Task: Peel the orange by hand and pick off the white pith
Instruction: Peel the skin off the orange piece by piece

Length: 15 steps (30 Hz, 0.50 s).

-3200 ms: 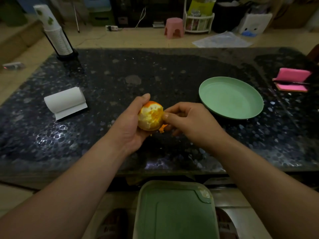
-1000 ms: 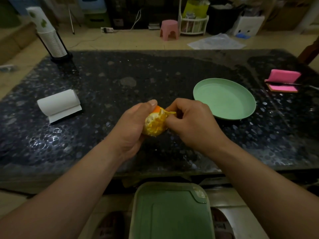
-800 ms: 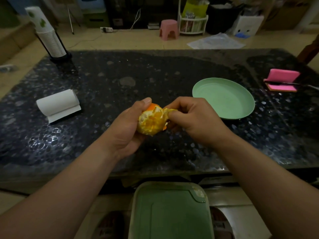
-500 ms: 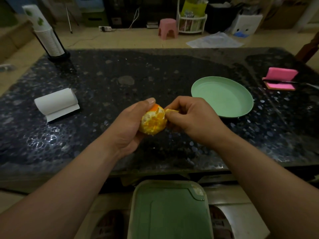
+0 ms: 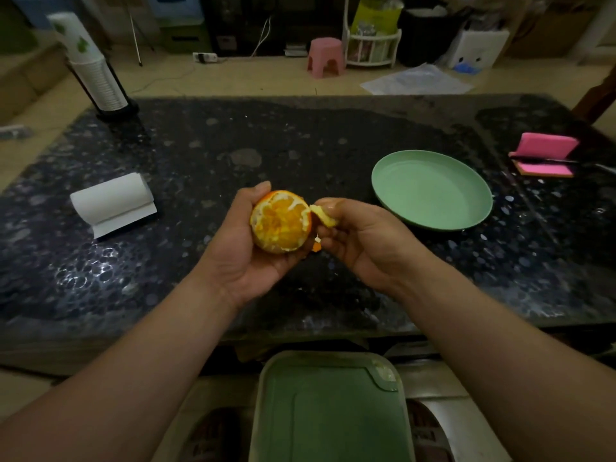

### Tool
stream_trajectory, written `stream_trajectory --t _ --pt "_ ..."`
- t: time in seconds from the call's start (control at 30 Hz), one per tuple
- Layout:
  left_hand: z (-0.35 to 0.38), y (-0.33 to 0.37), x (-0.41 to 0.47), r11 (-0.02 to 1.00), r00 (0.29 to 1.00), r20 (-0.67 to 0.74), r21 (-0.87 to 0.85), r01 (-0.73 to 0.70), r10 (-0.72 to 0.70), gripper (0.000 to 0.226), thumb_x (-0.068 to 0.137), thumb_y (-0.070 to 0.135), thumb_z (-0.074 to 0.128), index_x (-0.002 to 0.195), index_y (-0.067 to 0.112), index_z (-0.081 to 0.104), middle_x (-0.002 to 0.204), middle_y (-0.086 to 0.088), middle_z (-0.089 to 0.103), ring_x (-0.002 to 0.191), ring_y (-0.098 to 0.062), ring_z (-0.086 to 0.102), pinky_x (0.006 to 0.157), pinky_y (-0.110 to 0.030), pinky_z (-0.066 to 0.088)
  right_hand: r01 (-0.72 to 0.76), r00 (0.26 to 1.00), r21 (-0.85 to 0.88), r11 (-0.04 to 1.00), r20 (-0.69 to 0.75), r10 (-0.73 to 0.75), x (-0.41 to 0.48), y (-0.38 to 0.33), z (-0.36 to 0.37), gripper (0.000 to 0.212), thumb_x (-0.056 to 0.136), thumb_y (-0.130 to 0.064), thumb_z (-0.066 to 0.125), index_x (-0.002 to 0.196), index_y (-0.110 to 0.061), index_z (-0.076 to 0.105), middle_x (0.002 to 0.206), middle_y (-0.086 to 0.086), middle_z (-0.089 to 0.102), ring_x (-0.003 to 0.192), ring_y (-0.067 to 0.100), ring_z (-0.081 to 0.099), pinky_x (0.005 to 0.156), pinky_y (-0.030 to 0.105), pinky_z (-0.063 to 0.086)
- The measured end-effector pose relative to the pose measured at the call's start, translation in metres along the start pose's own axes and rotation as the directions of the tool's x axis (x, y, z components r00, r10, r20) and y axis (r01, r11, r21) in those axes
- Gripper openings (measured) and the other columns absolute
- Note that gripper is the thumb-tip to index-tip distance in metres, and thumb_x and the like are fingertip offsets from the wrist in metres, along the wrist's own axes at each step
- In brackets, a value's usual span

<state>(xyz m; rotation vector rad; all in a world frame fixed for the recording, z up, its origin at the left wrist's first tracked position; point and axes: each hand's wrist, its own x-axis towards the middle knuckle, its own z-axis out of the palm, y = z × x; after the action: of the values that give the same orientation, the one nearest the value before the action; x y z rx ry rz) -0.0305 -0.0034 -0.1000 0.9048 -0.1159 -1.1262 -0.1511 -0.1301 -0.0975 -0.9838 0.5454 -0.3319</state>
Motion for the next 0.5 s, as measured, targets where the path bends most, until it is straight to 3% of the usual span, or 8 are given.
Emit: stream_trajectory --t 0.1,0.23,0.33,0.4,0.43,0.5 --pt "-0.005 0.001 0.004 0.998 0.998 -0.057 0.049 -0.029 0.031 0.045 0.092 0.047 0.063 0.120 0.012 0.063 0.105 -0.013 0.069 0.089 -0.024 0.071 0.088 -0.043 0.059 0.064 0.998 -0.168 0.984 0.023 -0.061 0.004 -0.002 -0.002 0.012 0.102 -0.006 0.061 0.105 -0.005 0.072 0.082 0.010 0.073 0.070 0.015 0.070 0.063 0.025 0.060" --pt "-0.008 0.001 0.007 0.994 0.992 -0.107 0.090 -0.054 0.064 0.040 0.095 0.046 0.063 0.117 0.013 0.064 0.100 -0.011 0.069 0.085 -0.022 0.071 0.083 -0.042 0.061 0.096 0.995 -0.334 0.938 0.060 -0.081 0.006 -0.002 -0.003 0.004 0.098 -0.007 0.069 0.099 -0.009 0.073 0.083 0.007 0.073 0.073 0.015 0.069 0.065 0.026 0.059" --pt "-0.009 0.002 0.007 0.999 0.993 -0.115 -0.031 -0.021 0.017 0.035 0.095 0.045 0.064 0.107 0.012 0.066 0.103 -0.014 0.070 0.089 -0.025 0.070 0.074 -0.039 0.062 0.030 0.997 -0.171 0.985 0.073 -0.018 0.006 -0.012 -0.005 0.008 0.099 -0.003 0.066 0.098 -0.008 0.072 0.078 0.004 0.071 0.067 0.013 0.068 0.061 0.022 0.058" --pt "-0.011 0.007 0.007 0.991 0.993 -0.118 -0.136 -0.017 0.001 0.041 0.095 0.046 0.065 0.114 0.010 0.065 0.111 -0.018 0.068 0.094 -0.029 0.068 0.072 -0.037 0.062 0.009 0.998 -0.051 0.999 0.058 -0.007 0.006 -0.022 -0.013 0.009 0.099 -0.003 0.065 0.102 -0.009 0.072 0.080 0.003 0.072 0.068 0.011 0.068 0.061 0.021 0.059" --pt "-0.012 0.009 0.007 0.986 0.993 -0.121 -0.166 -0.022 0.002 0.044 0.095 0.046 0.065 0.118 0.009 0.064 0.112 -0.020 0.067 0.095 -0.030 0.067 0.071 -0.037 0.061 0.023 0.999 -0.083 0.996 0.031 -0.020 0.007 -0.024 -0.017 0.009 0.099 -0.005 0.066 0.102 -0.010 0.073 0.081 0.002 0.073 0.070 0.011 0.068 0.061 0.021 0.059" --pt "-0.014 0.009 0.008 0.982 0.991 -0.133 -0.189 -0.027 0.001 0.047 0.095 0.045 0.066 0.122 0.008 0.063 0.114 -0.021 0.067 0.097 -0.031 0.067 0.071 -0.038 0.062 0.075 0.992 -0.432 0.899 -0.058 -0.110 0.013 -0.018 -0.027 0.008 0.100 -0.010 0.070 0.102 -0.015 0.076 0.085 -0.002 0.077 0.076 0.012 0.071 0.065 0.023 0.059"
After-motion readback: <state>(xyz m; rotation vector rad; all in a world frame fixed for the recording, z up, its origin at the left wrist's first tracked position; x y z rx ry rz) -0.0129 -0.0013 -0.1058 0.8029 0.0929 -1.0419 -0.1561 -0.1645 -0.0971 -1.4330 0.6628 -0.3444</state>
